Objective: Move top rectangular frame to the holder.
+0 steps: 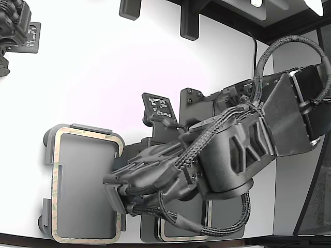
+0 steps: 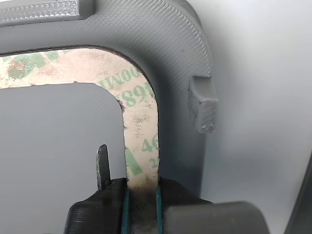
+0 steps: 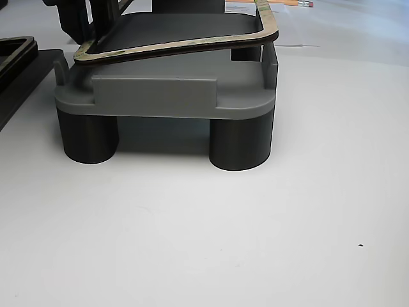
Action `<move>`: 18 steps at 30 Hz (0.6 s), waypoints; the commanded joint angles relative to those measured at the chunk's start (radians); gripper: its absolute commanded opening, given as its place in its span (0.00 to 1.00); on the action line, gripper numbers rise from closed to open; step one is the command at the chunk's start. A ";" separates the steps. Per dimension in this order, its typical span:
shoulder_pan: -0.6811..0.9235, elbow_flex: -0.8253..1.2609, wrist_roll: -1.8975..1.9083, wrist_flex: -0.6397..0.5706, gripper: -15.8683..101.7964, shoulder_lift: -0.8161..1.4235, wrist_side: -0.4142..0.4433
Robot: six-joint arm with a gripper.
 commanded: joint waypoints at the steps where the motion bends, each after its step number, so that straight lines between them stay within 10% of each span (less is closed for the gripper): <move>1: -0.018 -0.014 -0.002 0.011 0.05 0.023 0.002; 18: -0.025 0.000 -0.006 0.011 0.19 0.028 0.015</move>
